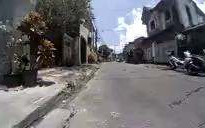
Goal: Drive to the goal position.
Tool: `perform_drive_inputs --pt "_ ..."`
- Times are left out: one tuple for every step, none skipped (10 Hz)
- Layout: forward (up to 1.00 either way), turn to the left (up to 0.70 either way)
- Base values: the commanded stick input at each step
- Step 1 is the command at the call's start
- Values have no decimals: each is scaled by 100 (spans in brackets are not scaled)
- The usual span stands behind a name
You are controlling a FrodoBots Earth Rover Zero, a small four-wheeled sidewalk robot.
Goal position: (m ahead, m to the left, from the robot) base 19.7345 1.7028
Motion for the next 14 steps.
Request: perform_drive_inputs --pt "100 -3" --pt "100 -9" --pt "100 -19" --pt "100 -15" --pt "100 -2" --pt "100 0" --pt "100 0" --pt "100 0" --pt "100 0" --pt "100 0" --pt "100 0" --pt "100 0" --pt "100 0" --pt "100 0"
